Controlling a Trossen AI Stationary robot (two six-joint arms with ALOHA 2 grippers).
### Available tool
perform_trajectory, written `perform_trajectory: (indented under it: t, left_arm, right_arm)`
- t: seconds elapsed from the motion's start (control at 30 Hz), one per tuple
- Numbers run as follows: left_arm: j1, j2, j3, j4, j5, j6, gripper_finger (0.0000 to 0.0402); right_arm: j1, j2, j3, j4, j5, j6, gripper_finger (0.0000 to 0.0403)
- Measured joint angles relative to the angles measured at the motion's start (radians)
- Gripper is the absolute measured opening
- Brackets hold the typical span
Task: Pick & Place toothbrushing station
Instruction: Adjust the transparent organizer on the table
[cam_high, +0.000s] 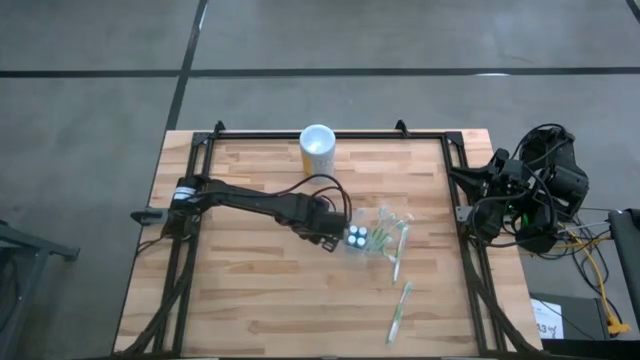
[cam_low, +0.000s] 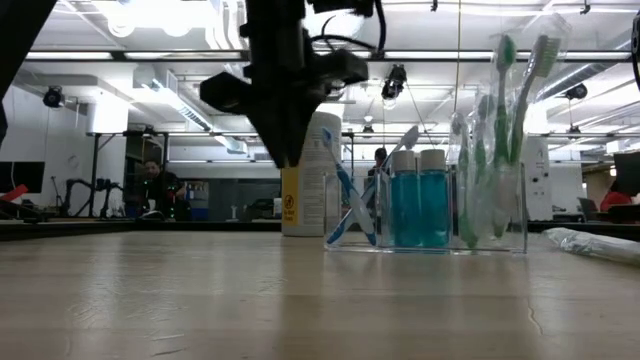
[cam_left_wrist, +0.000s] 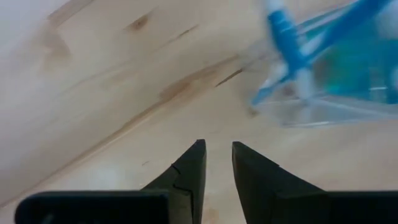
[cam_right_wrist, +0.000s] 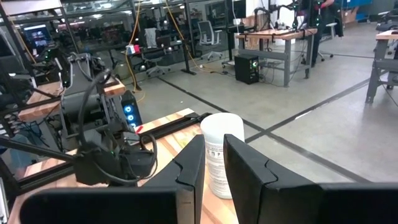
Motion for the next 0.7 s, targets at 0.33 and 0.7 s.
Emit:
perform_trajectory:
  t: [0.33, 0.7]
  left_arm:
    - [-0.003, -0.001, 0.037, 0.2, -0.061, 0.028, 0.0083]
    - [-0.003, -0.002, 0.019, 0.248, -0.045, 0.044, 0.0083]
  right_arm:
    - [0.0, 0.0, 0.0, 0.0, 0.0, 0.001, 0.0056]
    - [0.0, 0.0, 0.0, 0.0, 0.0, 0.001, 0.0056]
